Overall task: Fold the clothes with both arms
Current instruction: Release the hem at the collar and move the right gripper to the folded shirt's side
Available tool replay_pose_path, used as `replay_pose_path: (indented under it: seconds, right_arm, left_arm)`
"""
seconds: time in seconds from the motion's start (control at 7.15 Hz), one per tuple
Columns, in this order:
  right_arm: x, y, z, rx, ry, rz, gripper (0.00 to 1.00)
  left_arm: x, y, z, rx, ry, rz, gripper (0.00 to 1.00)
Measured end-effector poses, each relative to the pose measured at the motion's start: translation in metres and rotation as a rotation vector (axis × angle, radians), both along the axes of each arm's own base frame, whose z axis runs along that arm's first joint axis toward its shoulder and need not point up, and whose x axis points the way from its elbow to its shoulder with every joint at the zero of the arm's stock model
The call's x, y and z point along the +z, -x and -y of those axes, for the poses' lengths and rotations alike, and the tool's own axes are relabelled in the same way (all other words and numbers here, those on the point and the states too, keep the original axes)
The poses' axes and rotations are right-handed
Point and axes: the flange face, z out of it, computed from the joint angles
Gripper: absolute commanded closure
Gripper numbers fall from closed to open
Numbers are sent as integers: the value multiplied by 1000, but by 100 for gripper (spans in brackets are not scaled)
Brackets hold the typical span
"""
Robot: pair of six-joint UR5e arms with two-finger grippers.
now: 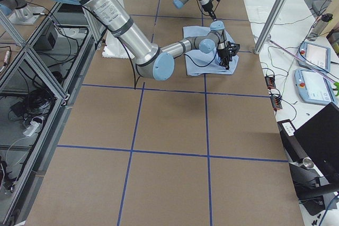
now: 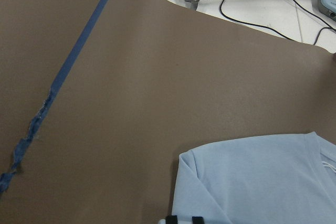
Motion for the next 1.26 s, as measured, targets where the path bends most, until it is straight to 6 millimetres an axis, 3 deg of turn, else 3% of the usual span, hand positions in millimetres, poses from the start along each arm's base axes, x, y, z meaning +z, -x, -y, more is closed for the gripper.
replay_pose_path:
  seconds: [0.28, 0.42, 0.56, 0.7, 0.84, 0.98, 1.26]
  right_arm:
    - [-26, -14, -8, -5, -26, 65, 39]
    - [-29, -29, -25, -32, -28, 116, 35]
    - [-22, -46, -54, -50, -23, 165, 33]
    - [-10, -62, -95, -56, 0, 217, 24]
    - [1, -71, -136, -54, 32, 260, 23]
    - [10, -69, -171, -45, 78, 290, 23]
    - [32, -41, -212, -32, 148, 288, 23]
  left_arm:
    - [-10, 4, 0, 12, -32, -51, 52]
    - [-20, 6, -5, 45, -39, -90, 50]
    - [-31, 6, -11, 90, -39, -127, 50]
    - [-44, 7, -18, 125, -42, -162, 50]
    - [-59, 14, -26, 137, -48, -199, 50]
    - [-67, 25, -38, 140, -50, -232, 50]
    - [-66, 39, -51, 141, -53, -252, 50]
